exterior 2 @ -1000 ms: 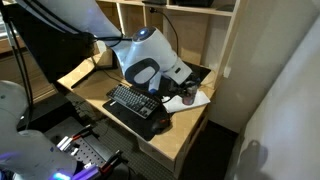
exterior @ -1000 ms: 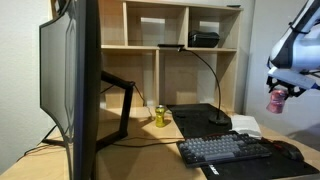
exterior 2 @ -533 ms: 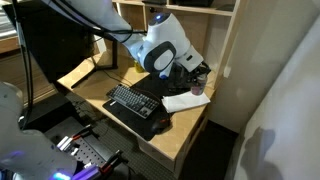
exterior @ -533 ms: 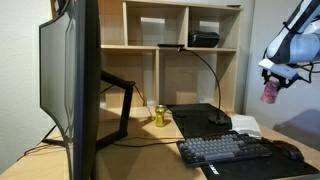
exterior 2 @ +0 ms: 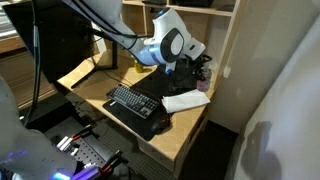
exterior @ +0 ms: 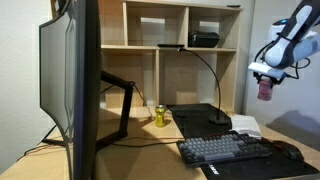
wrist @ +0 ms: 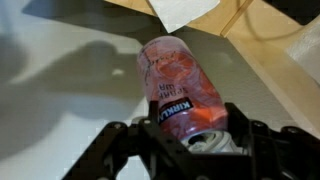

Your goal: Move the mouse to the bottom of the table, the take the two cans and put them on the paper

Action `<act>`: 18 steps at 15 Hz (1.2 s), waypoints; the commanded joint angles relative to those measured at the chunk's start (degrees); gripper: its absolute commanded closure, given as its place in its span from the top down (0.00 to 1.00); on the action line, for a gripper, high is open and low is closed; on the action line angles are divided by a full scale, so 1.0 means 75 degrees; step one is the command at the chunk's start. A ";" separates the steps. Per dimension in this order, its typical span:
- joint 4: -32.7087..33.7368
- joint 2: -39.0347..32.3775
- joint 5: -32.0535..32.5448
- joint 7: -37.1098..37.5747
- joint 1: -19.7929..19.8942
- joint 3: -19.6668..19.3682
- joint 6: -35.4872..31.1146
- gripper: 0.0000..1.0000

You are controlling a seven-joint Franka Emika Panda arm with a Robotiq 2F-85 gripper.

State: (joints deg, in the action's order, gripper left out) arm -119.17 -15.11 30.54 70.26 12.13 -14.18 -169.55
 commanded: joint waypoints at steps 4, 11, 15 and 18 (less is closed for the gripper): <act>0.0592 -0.0558 0.0228 0.0584 -0.0648 0.0011 0.0336 0.66; 0.1896 -0.2005 -0.1866 -0.0997 -0.0934 0.0163 0.1479 0.41; 0.2840 -0.2913 -0.2476 -0.0988 -0.1255 -0.0284 0.1660 0.41; 0.3406 -0.3525 -0.2788 -0.0942 -0.1322 -0.0473 0.1778 0.41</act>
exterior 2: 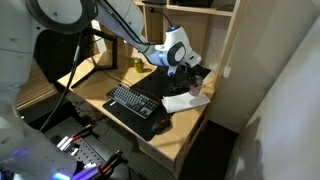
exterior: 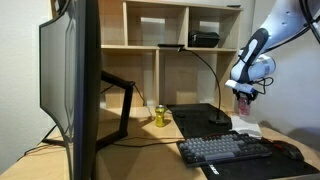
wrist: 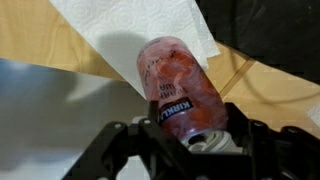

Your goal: Move the mouse to the bottom of the table, the take the two cans and put them on the paper

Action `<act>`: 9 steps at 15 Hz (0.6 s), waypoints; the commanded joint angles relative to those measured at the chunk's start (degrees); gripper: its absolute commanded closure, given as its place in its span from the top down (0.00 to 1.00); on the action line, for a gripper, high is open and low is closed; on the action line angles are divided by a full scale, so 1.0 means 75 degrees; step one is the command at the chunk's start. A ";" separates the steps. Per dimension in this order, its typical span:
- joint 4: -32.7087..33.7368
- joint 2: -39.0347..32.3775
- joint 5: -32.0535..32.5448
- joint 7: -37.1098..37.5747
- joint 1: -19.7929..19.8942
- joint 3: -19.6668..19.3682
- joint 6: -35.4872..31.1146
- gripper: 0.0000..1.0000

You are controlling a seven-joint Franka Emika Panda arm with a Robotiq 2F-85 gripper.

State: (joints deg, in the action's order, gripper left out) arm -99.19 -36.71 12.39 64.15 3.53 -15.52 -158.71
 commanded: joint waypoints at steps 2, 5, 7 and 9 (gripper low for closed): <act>0.0989 -0.0931 -0.0606 -0.0236 -0.0100 -0.0241 0.0365 0.41; 0.1248 -0.1275 -0.0926 -0.0257 -0.0031 -0.0207 0.0354 0.41; 0.1345 -0.1423 -0.1092 -0.0281 -0.0014 -0.0213 0.0351 0.41; 0.1300 -0.1419 -0.1151 -0.0301 -0.0044 -0.0268 0.0327 0.41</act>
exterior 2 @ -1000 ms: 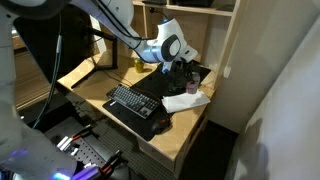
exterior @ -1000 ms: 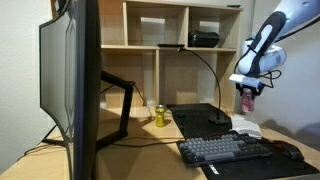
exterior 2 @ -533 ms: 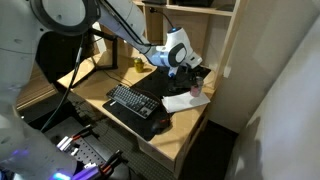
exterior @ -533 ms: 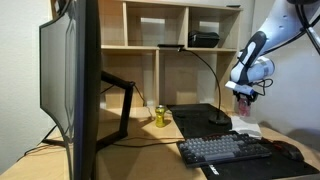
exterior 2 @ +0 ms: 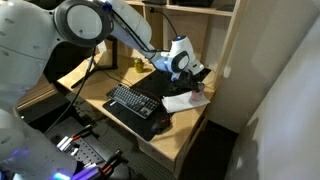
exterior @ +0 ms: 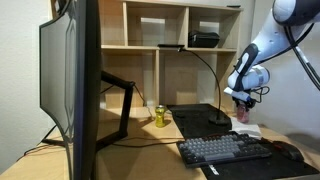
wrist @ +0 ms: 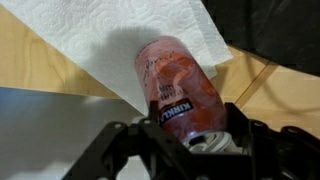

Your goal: Move the mouse to the bottom of the table, the take the two cans and put them on the paper

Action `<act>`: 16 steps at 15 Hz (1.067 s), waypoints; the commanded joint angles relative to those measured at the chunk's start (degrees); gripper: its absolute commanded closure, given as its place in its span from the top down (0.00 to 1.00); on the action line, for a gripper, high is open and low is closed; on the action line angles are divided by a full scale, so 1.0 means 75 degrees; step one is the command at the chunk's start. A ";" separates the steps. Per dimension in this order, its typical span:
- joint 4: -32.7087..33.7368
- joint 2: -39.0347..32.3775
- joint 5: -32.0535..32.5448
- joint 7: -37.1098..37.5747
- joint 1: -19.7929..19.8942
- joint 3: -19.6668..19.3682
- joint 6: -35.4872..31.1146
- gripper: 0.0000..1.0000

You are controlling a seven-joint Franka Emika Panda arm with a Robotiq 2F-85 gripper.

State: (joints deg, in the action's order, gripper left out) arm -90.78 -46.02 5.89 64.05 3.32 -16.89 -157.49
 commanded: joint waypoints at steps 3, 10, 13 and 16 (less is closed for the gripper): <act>-0.0139 0.0094 -0.0242 -0.0552 -0.0030 -0.0106 0.0225 0.92; -0.1368 0.1293 0.0004 -0.1770 -0.0224 -0.0357 0.0114 1.00; -0.2106 0.2191 0.0250 -0.2114 -0.0456 -0.0665 -0.0027 1.00; -0.2959 0.3282 0.0567 -0.2558 -0.0529 -0.0787 -0.0350 1.00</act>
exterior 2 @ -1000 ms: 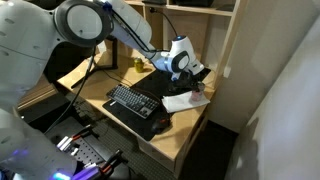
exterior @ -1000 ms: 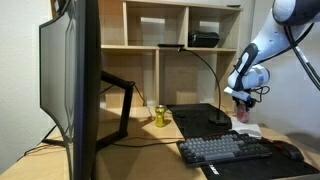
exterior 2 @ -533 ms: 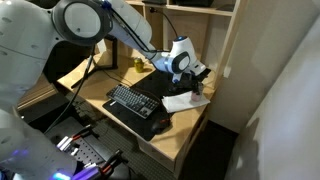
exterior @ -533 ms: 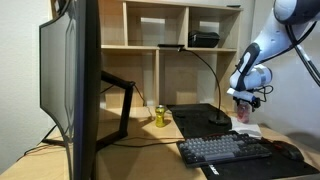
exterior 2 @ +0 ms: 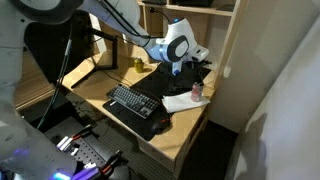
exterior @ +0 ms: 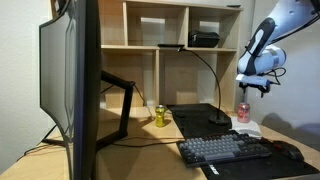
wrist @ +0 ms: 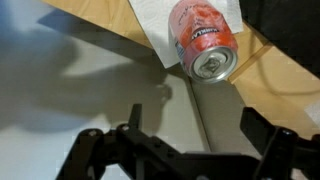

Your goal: Move the mouse to the bottom of the table, the take the two cans and put them on the paper

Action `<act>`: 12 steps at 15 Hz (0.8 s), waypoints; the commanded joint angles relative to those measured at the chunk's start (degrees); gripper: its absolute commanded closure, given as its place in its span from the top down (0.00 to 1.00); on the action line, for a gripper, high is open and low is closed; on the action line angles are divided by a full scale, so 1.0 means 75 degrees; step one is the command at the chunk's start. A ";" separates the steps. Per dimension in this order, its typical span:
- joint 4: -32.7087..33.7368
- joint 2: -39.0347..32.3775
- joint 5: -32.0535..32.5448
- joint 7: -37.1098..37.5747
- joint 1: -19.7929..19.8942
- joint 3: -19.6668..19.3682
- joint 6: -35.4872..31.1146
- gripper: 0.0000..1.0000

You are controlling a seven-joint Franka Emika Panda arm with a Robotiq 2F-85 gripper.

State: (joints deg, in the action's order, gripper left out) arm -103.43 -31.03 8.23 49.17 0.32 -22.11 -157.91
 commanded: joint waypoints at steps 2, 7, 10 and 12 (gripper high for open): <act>-0.1938 0.2252 -0.0146 -0.1986 0.0434 0.0589 0.0044 1.00; -0.3696 0.4519 -0.0854 -0.4727 0.0980 0.1084 0.0929 1.00; -0.4747 0.5601 -0.1033 -0.5950 0.0956 0.1193 0.1304 1.00; -0.4176 0.5102 -0.0931 -0.5410 0.1082 0.1218 0.1148 1.00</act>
State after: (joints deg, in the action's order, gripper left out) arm -134.89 7.37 1.80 9.07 6.62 -14.75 -149.43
